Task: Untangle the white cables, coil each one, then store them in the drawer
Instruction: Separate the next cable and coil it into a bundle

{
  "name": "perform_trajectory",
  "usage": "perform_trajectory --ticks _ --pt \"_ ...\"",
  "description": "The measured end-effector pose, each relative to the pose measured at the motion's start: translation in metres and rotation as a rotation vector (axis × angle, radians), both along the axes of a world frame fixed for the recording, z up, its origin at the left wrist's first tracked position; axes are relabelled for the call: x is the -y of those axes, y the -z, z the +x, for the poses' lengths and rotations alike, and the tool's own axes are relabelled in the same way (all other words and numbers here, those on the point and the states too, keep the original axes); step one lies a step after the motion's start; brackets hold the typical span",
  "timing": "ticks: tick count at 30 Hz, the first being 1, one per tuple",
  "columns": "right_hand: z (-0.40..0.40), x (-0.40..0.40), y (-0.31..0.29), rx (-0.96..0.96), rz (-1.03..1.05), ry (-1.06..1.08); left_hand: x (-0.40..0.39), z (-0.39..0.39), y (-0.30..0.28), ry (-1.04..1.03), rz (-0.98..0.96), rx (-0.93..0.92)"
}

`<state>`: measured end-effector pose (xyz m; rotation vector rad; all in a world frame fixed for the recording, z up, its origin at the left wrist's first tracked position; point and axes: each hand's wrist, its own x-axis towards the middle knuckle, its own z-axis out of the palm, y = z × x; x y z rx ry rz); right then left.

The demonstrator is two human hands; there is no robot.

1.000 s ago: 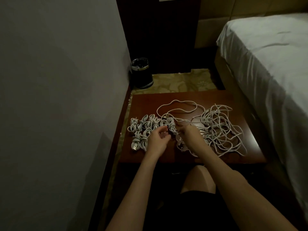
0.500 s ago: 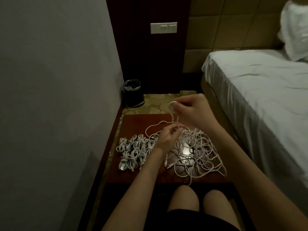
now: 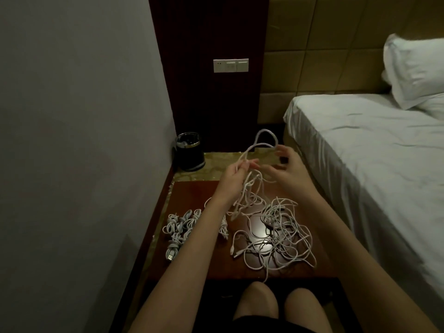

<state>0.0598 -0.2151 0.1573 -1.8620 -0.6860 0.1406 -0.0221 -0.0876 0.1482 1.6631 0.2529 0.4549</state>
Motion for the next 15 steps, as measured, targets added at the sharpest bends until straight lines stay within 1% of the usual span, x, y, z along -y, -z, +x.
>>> perform_trajectory --ticks 3,5,6,9,11,15 --pt "-0.012 -0.001 0.008 -0.079 -0.117 -0.097 -0.001 0.002 -0.008 0.008 -0.089 0.043" --pt "-0.019 -0.004 0.009 -0.052 -0.202 -0.139 -0.003 0.003 -0.013 -0.022 -0.060 0.030" --pt "-0.021 -0.005 0.010 -0.024 -0.203 -0.142 -0.006 0.004 -0.014 -0.048 -0.025 0.030" --pt "-0.021 -0.006 0.011 0.010 -0.144 -0.111 -0.018 0.000 -0.021 -0.122 0.056 0.010" --pt "-0.020 -0.004 0.009 0.014 -0.093 -0.099 -0.022 -0.005 -0.023 -0.122 0.044 0.013" --pt "-0.016 0.003 0.006 -0.047 0.017 -0.100 -0.028 -0.017 -0.024 -0.128 -0.183 0.080"
